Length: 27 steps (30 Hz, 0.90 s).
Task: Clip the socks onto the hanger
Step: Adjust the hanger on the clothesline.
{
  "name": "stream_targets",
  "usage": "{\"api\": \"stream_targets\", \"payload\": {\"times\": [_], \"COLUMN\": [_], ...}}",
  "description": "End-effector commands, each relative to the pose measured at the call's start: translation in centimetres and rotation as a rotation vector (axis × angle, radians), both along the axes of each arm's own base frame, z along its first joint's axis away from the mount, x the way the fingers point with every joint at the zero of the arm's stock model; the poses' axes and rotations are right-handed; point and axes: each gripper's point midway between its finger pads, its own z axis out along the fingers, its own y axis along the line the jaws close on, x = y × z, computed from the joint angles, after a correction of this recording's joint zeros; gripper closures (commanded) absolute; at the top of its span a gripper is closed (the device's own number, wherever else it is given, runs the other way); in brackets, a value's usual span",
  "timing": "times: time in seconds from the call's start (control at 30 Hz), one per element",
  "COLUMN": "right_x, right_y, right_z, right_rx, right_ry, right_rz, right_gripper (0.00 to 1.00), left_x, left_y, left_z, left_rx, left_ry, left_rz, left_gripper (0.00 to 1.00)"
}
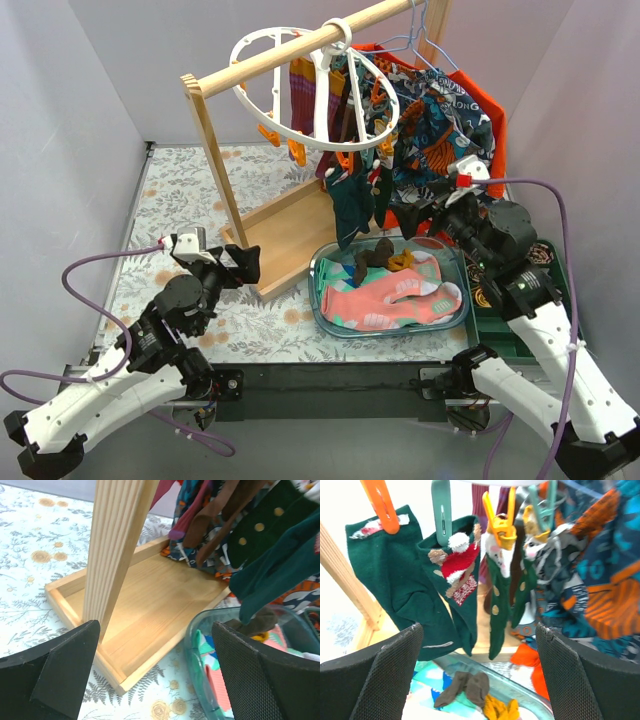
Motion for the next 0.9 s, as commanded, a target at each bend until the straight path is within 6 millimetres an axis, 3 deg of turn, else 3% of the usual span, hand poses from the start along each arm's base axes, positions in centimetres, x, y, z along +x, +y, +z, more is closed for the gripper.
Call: {"api": "stream_targets", "payload": {"times": [0.0,0.2,0.43,0.57,0.7,0.77,0.87], "right_x": [0.4,2.0,2.8,1.6,0.5,1.1,3.6], "right_y": [0.9,2.9,3.9,5.8,8.4,8.4,7.3], "right_z": [3.0,3.0,5.3,7.5,7.9,8.0,8.0], "right_rx": [0.048,0.053,0.089,0.106,0.111,0.126,0.149], "right_ry": [-0.034,0.0,-0.03,-0.074,-0.061,-0.056,-0.066], "right_rz": [0.034,0.088,0.116,0.253,0.424,0.407,0.268], "right_gripper": [0.02,0.04,0.07,0.1,0.12,0.13,0.13], "left_x": [0.3,0.2,0.1,0.4,0.8,0.8,0.8], "left_y": [1.0,1.8,2.6,2.6,2.6,2.4,2.3], "left_z": [-0.7,-1.0,-1.1,-1.3,-1.9,-2.0,-2.0], "left_rx": [0.014,0.012,0.003,0.019,0.043,0.044,0.043], "left_ry": [-0.002,-0.008,-0.007,0.0,0.018,0.022,0.025], "left_rz": [0.059,0.085,0.116,0.12,0.132,0.127,0.119], "left_gripper": [0.07,0.06,0.05,0.05,0.05,0.05,0.05]}}
